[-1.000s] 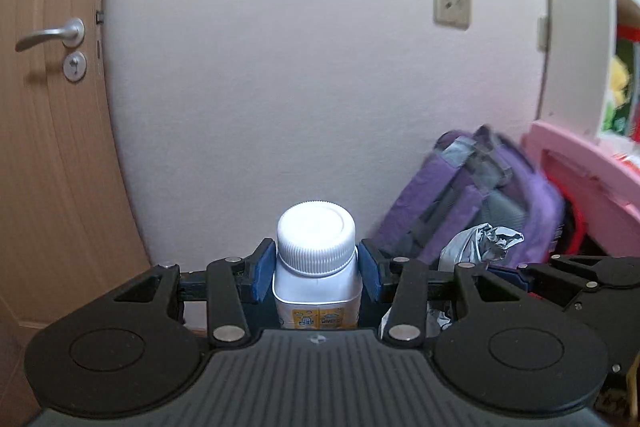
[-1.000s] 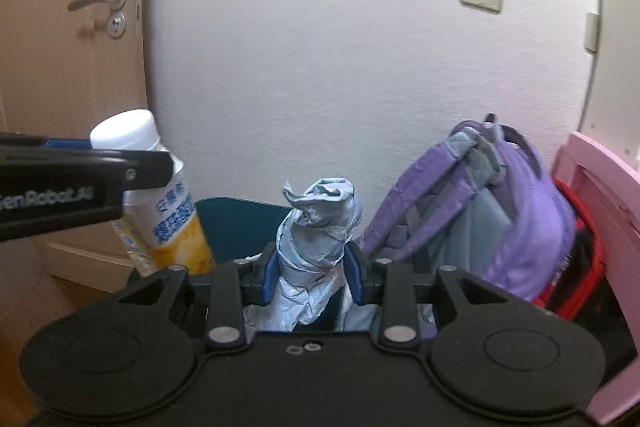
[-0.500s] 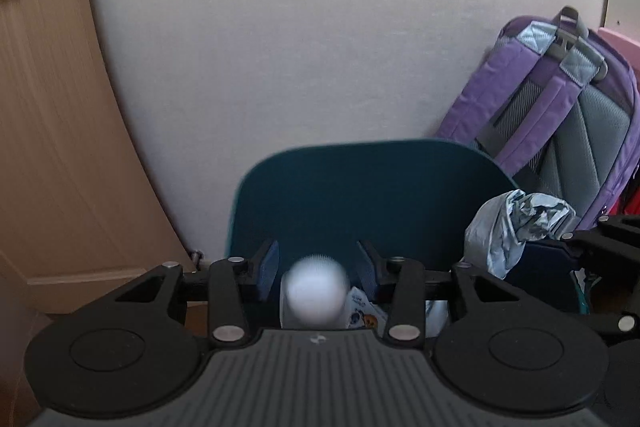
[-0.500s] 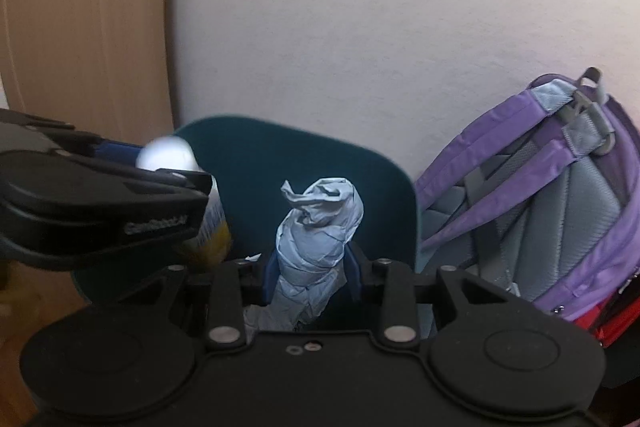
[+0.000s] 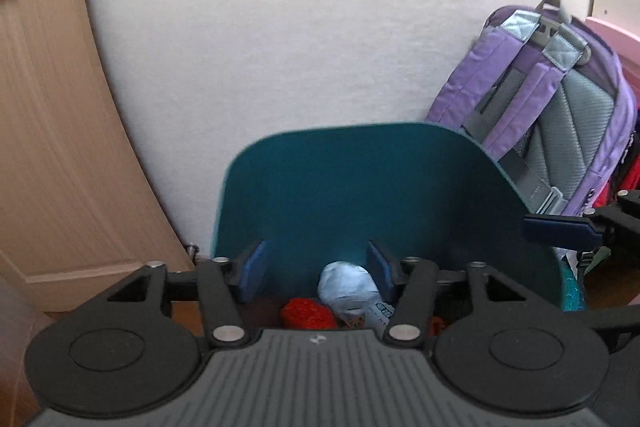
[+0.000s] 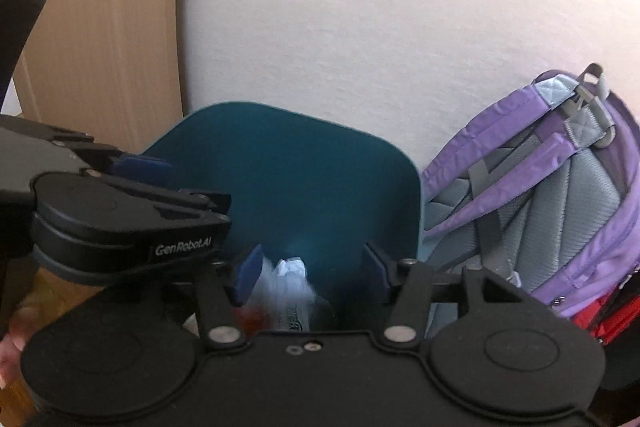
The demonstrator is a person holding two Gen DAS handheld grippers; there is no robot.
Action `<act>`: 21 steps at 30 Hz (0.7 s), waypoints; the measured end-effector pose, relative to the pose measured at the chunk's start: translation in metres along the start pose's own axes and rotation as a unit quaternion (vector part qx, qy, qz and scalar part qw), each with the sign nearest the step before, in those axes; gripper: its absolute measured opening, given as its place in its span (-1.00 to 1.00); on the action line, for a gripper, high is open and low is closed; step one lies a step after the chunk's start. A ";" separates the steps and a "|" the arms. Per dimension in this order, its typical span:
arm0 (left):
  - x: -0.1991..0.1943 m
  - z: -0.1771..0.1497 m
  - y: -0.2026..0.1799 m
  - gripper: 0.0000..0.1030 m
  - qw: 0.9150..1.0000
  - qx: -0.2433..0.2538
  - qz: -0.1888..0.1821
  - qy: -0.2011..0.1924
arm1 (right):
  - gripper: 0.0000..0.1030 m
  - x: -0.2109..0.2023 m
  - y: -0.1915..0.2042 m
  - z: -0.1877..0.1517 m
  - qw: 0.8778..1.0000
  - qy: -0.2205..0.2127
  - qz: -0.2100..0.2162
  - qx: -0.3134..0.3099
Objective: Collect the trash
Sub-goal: 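Carry bottle and tissue to the teal wastebasket and release both into it, then lower both open grippers back toward the trash pile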
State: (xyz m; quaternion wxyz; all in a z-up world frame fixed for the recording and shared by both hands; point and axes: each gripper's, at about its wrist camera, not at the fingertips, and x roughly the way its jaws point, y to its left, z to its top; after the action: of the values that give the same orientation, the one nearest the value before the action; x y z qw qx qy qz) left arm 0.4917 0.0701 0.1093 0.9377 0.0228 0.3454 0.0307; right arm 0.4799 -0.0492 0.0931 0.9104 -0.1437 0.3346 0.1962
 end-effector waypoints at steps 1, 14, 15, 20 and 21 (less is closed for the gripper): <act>-0.006 0.000 0.000 0.12 1.000 0.001 0.000 -0.003 | 0.07 -0.007 0.000 0.000 1.000 -0.003 0.000 0.000; -0.112 -0.022 -0.009 0.12 0.999 0.017 -0.005 -0.029 | 0.11 -0.106 -0.002 -0.028 0.999 -0.024 -0.017 0.034; -0.120 -0.027 -0.010 0.12 0.999 0.020 -0.007 -0.031 | 0.11 -0.115 -0.003 -0.033 0.999 -0.024 -0.018 0.037; -0.149 -0.061 -0.018 0.20 0.998 0.042 -0.022 -0.035 | 0.18 -0.155 -0.003 -0.066 0.998 -0.022 -0.033 0.050; -0.156 -0.070 -0.019 0.20 0.998 0.048 -0.023 -0.034 | 0.18 -0.160 -0.003 -0.073 0.998 -0.020 -0.034 0.052</act>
State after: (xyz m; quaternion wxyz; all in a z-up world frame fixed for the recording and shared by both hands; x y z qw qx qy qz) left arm 0.3288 0.0415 0.1554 0.9473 0.0604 0.3146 -0.0085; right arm 0.3289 -0.1227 0.1462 0.9295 -0.1034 0.3207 0.1500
